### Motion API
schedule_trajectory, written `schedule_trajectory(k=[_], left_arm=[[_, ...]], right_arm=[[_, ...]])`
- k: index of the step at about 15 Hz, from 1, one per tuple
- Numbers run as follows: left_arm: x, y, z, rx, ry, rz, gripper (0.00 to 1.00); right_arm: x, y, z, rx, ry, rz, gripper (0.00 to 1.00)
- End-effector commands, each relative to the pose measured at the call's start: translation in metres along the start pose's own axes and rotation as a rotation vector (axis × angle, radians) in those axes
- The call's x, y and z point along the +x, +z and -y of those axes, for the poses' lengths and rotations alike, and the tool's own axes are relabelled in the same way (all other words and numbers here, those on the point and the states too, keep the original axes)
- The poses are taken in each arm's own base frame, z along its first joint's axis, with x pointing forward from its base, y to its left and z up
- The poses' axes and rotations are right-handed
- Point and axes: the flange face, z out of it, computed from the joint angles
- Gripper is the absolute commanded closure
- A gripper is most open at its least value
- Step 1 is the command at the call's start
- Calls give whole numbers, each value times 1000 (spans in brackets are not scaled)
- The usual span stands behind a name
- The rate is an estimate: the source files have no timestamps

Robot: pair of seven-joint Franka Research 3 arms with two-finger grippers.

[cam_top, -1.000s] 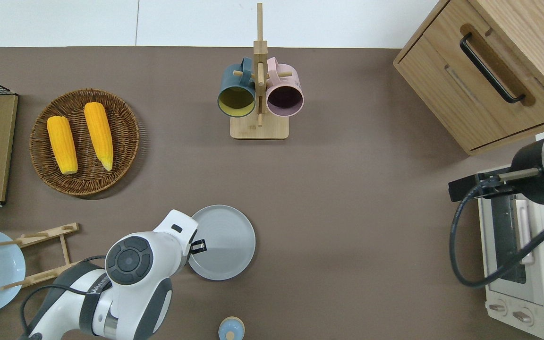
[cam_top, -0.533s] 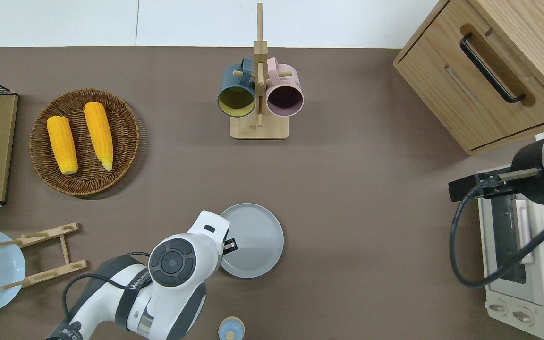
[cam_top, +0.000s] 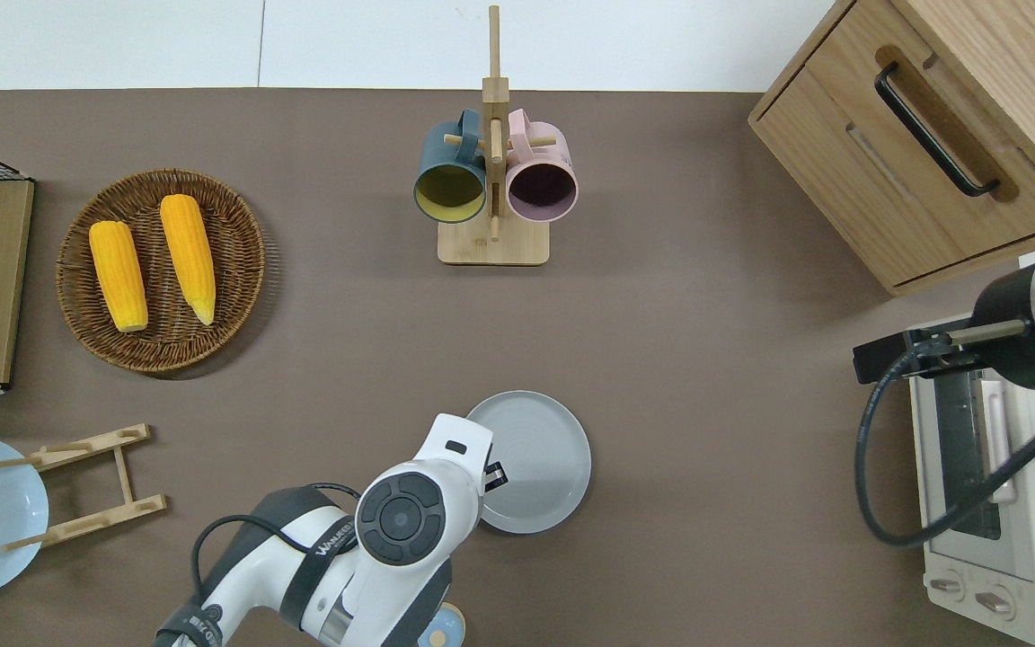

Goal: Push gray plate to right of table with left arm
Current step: 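Keep pushing the gray plate with the left gripper toward the toaster oven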

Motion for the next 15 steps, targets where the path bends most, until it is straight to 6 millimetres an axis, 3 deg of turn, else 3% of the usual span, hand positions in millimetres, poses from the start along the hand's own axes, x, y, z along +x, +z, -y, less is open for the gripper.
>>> schedule_trajectory(k=[1,11,15], left_arm=[[-19,12,-37,-14,-31,39,1000],[-63,37,-115,-13,-113,-12,1000],[-67,41,-123,-15,-121,-17,1000]], right_arm=[[-4,-3,-3,8,4,5,17],[-4,-3,-3,8,4,5,17],[-4,-3,-2,8,2,4,17]])
